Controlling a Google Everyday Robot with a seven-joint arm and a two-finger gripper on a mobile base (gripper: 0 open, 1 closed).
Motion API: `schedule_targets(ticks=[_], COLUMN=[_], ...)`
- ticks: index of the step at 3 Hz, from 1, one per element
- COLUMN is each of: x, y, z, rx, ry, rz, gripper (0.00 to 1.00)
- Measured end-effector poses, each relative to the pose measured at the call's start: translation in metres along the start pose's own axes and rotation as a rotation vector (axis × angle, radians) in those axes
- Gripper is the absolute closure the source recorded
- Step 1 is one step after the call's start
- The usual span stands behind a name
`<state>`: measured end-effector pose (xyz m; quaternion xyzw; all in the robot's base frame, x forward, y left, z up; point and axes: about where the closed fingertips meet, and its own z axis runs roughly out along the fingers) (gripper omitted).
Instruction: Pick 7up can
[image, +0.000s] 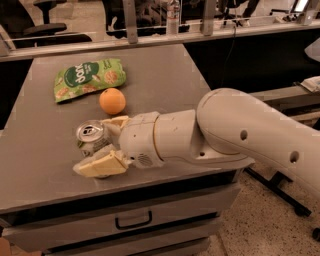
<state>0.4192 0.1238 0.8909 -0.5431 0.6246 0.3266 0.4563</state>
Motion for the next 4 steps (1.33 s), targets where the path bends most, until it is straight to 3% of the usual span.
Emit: schedule_targets(ticks=[1, 2, 3, 4], x=[-0.008, -0.028, -0.068, -0.067], y=[0.001, -0.01, -0.031, -0.031], z=[0.007, 0.003, -0.023, -0.023], rx=[-0.01, 0.013, 0.088, 0.086], ry=[-0.031, -0.111, -0.235, -0.233], rz=[-0.01, -0.014, -0.049, -0.049], gripper=[0.6, 0.83, 1.0, 1.0])
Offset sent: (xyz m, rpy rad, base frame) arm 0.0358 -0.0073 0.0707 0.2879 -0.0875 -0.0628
